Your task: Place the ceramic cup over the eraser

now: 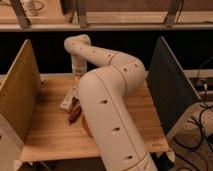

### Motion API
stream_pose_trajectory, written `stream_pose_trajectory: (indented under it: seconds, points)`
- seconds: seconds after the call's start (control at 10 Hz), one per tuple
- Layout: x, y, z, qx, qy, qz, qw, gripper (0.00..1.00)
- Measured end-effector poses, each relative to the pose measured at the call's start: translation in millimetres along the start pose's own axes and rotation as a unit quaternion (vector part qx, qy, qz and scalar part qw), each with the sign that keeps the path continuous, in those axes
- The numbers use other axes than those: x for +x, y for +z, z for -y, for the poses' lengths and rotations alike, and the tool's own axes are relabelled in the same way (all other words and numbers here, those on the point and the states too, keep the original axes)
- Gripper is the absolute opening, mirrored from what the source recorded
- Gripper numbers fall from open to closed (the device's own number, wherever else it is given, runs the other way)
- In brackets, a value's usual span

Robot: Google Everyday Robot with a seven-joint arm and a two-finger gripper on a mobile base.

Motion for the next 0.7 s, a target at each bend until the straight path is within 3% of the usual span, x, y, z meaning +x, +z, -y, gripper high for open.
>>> stream_pose_trajectory:
  seconds: [0.3,0.7]
  points:
    - [4.6,3.6,9.7,0.001,0.01,-0.003,0.9999,0.0]
    - [-4.5,20.7,9.9,-0.018,-0.004,0.003,0.9998,0.0]
